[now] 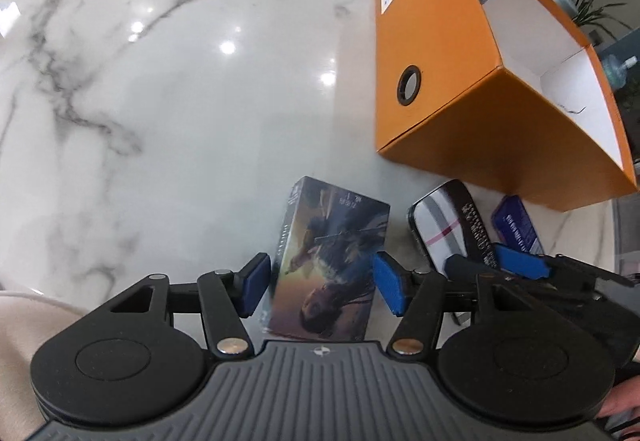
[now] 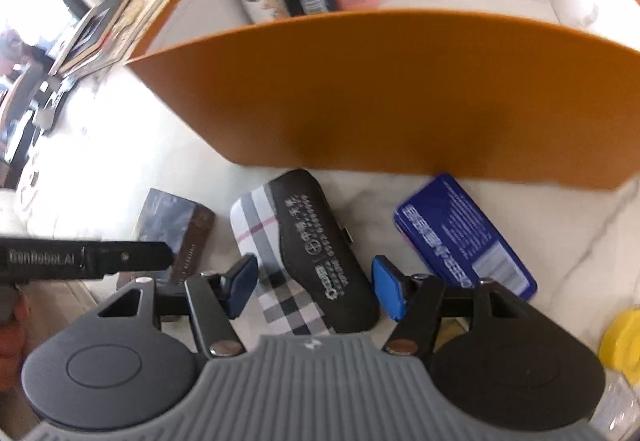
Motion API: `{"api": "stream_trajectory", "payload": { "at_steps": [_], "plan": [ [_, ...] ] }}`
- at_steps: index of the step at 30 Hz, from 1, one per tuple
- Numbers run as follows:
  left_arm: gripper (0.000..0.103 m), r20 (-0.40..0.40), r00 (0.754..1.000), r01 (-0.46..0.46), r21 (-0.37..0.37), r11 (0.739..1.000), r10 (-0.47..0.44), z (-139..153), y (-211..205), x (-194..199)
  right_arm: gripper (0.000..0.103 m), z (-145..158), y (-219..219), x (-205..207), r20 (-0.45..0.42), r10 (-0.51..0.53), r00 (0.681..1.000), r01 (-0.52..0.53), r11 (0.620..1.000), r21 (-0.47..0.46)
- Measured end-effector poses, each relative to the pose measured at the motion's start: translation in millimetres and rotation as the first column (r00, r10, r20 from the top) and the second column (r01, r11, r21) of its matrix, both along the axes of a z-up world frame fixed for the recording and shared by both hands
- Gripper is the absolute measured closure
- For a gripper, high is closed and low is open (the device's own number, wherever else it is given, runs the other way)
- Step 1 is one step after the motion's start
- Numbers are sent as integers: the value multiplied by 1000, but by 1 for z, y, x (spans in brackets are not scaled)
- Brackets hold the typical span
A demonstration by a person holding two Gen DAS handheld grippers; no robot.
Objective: Organize rigid objects
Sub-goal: 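Grasp the fantasy-art card box with the left tool while the right tool grasps the plaid case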
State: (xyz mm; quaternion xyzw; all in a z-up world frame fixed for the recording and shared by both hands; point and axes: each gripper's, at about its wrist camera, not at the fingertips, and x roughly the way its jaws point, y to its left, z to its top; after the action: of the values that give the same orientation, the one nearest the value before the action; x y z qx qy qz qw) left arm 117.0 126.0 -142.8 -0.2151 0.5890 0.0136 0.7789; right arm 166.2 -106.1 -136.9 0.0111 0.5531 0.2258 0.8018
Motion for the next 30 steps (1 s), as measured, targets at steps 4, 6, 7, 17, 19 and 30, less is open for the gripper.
{"api": "stream_trajectory", "payload": {
  "at_steps": [4, 6, 7, 17, 19, 30],
  "plan": [
    [32, 20, 999, 26, 18, 999, -26, -2, -7, -1, 39, 0, 13, -4, 45, 42, 998, -41, 999, -19],
    [33, 33, 999, 25, 25, 999, -25, -2, -11, -1, 45, 1, 16, -7, 48, 53, 997, -53, 999, -4],
    [34, 34, 999, 19, 25, 1000, -20, -2, -11, -2, 51, 1, 18, -7, 41, 52, 998, -53, 999, 11],
    [77, 91, 996, 0, 39, 999, -4, 20, -8, -16, 84, 15, 2, -14, -3, 20, 1000, -20, 993, 117],
    [78, 104, 995, -11, 32, 999, 7, 23, -7, -18, 86, 20, -1, -18, 5, 21, 1000, -22, 990, 137],
    [97, 142, 990, -2, 17, 1000, -1, 28, -19, -24, 86, 24, -2, -18, -27, 5, 1000, 3, 962, 272]
  ]
}}
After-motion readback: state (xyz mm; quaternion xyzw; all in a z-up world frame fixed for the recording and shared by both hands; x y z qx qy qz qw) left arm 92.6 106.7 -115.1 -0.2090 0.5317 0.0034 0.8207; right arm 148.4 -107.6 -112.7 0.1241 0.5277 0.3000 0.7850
